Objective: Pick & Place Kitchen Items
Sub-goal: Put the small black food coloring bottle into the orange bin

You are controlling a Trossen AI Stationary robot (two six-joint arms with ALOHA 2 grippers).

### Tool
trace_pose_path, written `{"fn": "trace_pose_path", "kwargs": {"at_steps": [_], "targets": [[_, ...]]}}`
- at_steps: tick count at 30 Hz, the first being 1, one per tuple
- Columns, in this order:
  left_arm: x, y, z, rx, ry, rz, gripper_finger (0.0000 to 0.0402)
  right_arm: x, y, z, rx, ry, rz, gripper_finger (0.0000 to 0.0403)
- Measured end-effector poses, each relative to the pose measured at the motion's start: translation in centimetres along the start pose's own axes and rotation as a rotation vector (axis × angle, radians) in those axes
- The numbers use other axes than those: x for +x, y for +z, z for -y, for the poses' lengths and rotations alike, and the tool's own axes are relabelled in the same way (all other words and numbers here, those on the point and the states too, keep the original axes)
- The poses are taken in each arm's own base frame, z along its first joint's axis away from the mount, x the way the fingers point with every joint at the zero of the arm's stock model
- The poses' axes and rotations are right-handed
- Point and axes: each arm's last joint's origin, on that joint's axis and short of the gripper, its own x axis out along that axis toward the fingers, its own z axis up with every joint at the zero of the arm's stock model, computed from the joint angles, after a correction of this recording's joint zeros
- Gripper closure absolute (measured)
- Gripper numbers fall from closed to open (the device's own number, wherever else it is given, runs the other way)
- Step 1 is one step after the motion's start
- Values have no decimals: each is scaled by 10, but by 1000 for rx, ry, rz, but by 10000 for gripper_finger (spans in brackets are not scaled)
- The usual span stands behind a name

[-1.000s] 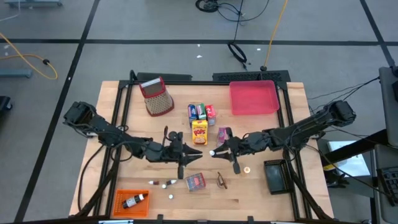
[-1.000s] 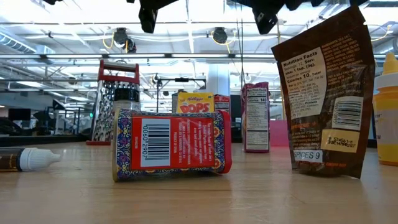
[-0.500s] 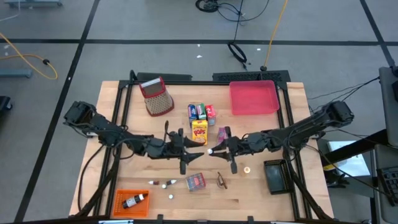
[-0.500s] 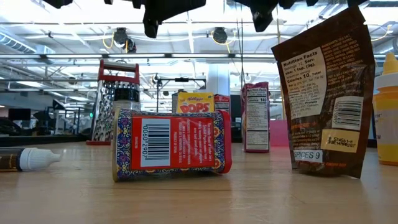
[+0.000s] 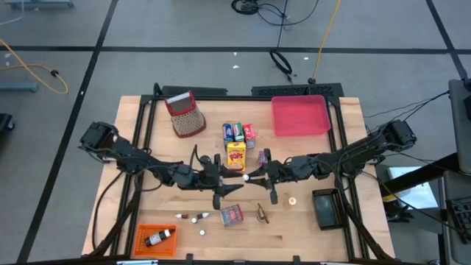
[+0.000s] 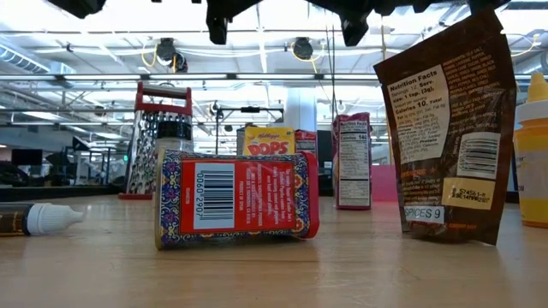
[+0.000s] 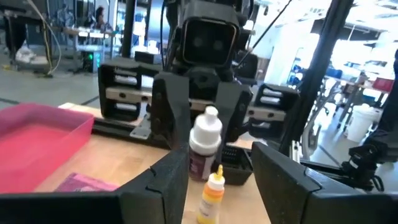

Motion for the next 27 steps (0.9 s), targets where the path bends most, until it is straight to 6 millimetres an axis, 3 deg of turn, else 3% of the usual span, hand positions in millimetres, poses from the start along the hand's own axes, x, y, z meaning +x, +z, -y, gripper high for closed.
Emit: {"fn": "trace_pose_path", "kwargs": {"at_steps": [6,22,27], "targets": [[8,-10,-3,2,10,17,232,0,-1,0,-1,0,-10,357],[11,-6,-11,29,27,59,232,0,-2,0,0,-2,-16,357],[12,-4,-12,46,-14,59,260,0,-2,0,0,-2,-17,357]]}}
